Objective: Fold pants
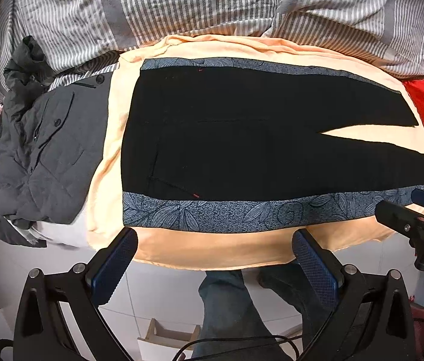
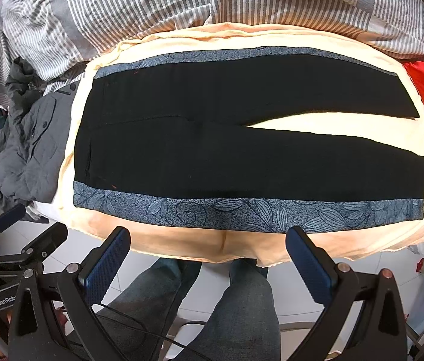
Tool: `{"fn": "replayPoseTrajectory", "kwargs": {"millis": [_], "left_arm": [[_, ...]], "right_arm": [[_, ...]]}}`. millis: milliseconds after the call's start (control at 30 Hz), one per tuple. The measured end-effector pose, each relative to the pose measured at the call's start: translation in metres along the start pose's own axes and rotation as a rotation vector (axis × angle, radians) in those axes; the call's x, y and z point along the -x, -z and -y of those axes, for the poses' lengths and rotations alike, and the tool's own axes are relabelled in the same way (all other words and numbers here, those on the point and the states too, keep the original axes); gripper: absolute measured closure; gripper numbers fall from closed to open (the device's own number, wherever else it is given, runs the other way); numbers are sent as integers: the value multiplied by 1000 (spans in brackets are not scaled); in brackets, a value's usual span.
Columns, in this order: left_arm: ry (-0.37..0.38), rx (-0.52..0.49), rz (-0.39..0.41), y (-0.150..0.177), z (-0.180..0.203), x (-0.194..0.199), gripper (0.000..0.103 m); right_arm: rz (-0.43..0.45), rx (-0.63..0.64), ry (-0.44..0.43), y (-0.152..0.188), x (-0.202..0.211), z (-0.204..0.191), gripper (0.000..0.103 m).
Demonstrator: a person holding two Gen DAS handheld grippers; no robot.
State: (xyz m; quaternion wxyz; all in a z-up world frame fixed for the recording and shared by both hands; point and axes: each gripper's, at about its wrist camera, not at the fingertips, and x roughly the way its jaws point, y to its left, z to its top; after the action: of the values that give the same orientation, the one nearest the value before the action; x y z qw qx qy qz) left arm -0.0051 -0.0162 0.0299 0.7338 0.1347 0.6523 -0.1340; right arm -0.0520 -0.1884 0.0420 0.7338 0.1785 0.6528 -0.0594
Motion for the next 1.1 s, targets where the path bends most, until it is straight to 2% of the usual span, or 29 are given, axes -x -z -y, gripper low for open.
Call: {"fn": "replayPoseTrajectory", "kwargs": {"millis": [1100], "left_arm": [[-45,24,5,2,9,4,0]], "right_arm": [[7,-19,-24,4,3,15,0]]}}
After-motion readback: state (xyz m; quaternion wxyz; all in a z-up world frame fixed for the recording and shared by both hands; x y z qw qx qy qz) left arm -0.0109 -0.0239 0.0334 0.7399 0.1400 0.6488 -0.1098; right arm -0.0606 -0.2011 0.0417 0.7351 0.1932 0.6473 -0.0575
